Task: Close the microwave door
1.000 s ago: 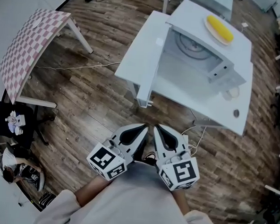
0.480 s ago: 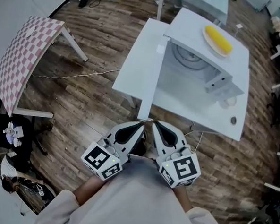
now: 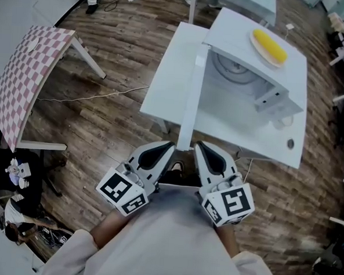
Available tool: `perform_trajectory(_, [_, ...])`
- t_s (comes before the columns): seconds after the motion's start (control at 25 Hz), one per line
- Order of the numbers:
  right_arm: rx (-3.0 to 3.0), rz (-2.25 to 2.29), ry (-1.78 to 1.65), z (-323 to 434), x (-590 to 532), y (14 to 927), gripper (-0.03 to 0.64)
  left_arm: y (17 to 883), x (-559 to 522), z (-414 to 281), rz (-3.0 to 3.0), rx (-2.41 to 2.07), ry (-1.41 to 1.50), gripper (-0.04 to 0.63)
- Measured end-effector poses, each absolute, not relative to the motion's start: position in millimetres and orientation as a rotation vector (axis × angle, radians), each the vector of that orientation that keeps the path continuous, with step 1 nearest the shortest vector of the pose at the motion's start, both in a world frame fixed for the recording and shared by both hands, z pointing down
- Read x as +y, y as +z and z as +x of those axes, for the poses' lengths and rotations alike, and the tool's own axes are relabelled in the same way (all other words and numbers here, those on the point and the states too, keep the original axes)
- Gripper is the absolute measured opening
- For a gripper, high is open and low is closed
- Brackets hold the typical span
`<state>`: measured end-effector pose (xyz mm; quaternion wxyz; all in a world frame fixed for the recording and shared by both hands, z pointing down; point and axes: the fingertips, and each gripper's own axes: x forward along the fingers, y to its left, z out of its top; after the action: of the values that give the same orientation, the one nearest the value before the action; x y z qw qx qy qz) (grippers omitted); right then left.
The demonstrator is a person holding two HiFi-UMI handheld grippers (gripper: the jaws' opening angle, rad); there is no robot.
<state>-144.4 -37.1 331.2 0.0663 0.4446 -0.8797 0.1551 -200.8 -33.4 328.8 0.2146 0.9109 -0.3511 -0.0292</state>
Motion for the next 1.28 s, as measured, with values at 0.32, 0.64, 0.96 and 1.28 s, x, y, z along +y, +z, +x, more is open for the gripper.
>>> perform_trajectory(0.32, [-2.631,1.355,0.475,-142.1,-41.6,336.5,0.021,347.9,-40.9,-212.4,2.503,-1.011,-0.051,0.02])
perform_trajectory(0.64, [-2.633,1.346,0.463,-135.5,-47.7,335.0,0.021,368.1,-45.1,-208.3,2.466,-1.022,-0.038,0.02])
perform_trajectory(0.96, [-2.634,1.344,0.497,-130.7,-45.5,340.9,0.021,383.3,-41.6,-204.3,2.434,-1.005,-0.004,0.02])
perform_trajectory(1.28, [-2.62,1.353,0.532,-128.1,-36.5,348.7,0.021,389.0,-36.3,-201.2,2.419,-0.975,0.008,0.02])
